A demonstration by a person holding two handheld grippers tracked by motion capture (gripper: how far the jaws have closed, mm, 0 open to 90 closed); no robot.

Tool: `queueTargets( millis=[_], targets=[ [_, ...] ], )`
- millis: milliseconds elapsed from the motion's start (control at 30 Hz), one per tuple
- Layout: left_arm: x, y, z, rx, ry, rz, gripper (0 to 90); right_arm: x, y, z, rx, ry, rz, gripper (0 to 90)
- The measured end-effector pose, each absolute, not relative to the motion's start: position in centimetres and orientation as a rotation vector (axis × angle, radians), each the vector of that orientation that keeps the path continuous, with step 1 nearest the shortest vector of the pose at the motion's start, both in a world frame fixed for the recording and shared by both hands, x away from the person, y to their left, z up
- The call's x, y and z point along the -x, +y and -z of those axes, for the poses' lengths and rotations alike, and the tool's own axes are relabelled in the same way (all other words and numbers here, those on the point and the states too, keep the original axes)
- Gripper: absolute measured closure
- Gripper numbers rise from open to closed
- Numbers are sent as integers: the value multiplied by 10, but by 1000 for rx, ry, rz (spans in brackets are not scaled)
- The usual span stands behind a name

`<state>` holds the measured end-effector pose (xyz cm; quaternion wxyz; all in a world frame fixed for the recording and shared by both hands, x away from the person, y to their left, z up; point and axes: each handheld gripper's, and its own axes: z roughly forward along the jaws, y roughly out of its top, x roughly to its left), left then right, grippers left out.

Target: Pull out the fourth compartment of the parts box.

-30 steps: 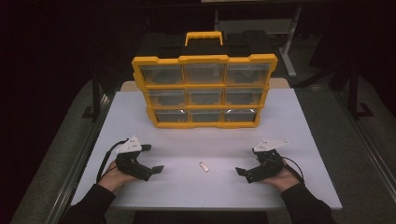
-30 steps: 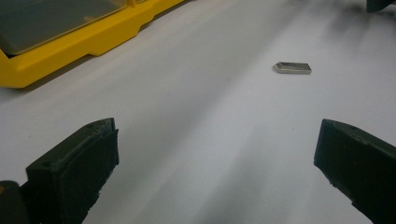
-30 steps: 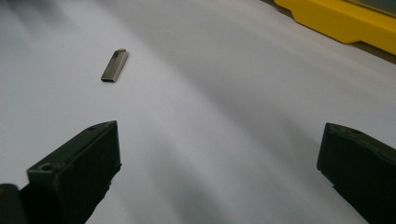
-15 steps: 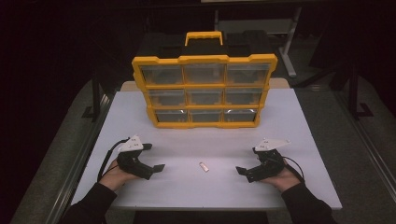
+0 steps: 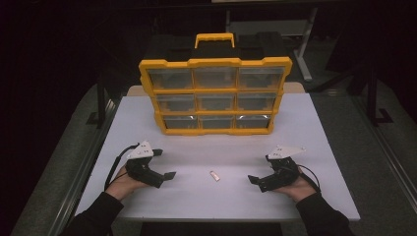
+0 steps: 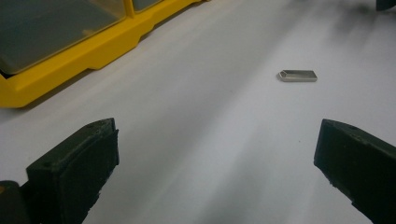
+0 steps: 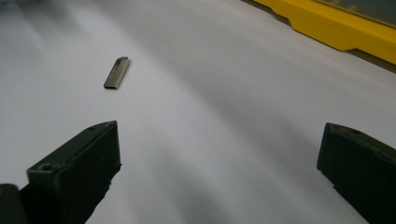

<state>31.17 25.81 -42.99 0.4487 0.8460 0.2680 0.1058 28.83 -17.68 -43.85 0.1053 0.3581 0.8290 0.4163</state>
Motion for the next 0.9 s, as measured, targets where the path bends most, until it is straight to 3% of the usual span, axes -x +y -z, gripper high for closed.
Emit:
queueTargets(
  millis=[900],
  targets=[
    [-318,246,425,-2086,634,-261,0,-288,-177,438,-1057,2439,-1240,0]
  ],
)
